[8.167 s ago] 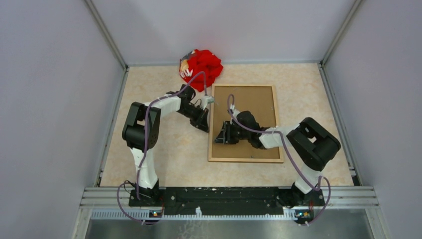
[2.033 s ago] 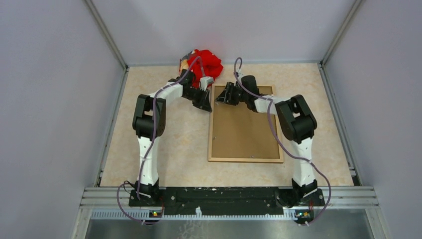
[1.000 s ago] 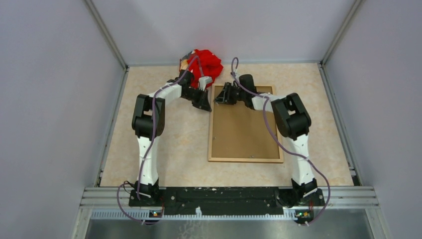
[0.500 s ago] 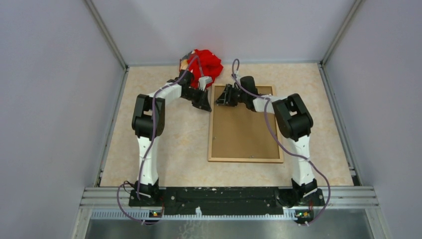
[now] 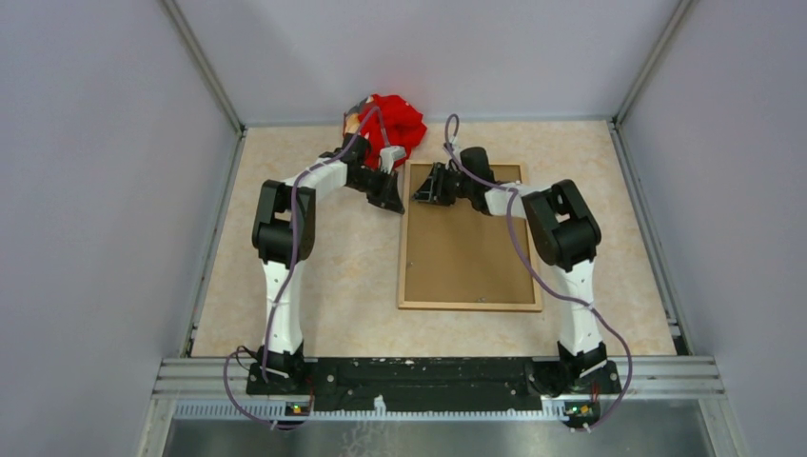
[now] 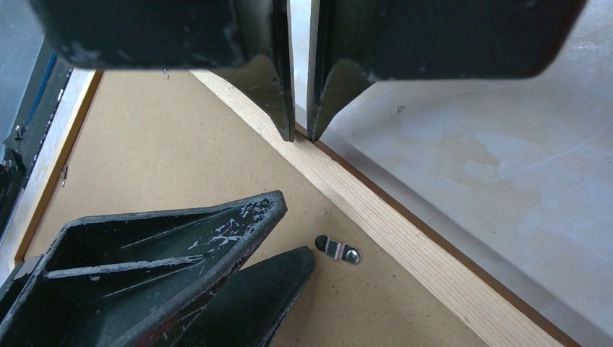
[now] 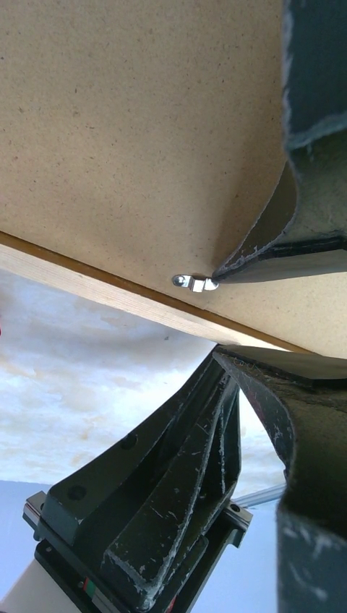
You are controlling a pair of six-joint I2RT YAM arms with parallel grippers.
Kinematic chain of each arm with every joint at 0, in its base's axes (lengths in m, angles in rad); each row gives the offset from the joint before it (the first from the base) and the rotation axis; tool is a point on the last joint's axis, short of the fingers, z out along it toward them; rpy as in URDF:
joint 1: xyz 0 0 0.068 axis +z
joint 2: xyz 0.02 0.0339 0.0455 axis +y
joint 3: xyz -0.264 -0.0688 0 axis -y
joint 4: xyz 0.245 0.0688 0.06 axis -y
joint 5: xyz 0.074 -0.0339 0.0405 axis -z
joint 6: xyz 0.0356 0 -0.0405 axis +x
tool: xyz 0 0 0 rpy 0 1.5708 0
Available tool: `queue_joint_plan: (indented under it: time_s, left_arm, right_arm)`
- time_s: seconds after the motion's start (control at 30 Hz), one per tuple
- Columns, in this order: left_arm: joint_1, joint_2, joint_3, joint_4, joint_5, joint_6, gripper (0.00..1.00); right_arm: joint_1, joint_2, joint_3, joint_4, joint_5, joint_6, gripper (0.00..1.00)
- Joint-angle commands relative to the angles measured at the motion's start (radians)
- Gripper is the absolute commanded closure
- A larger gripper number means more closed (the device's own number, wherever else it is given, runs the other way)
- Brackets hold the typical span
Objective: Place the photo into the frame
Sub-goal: Install the photo frame at the center of the board.
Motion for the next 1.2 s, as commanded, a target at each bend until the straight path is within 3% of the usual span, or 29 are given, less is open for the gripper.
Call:
queue_joint_plan:
  time_s: [0.0, 1.17]
  left_arm:
    - [-0.011, -0.001, -0.023, 0.007, 0.003, 0.023, 0.85]
    - [-0.012, -0.014, -0.03, 0.001, 0.013, 0.031, 0.85]
  right_arm:
    - [0.007, 0.007, 0.059, -0.017, 0.0, -0.004, 0.62]
    - [-0.01, -0.008, 0.072, -0.046, -0.012, -0.023, 0.63]
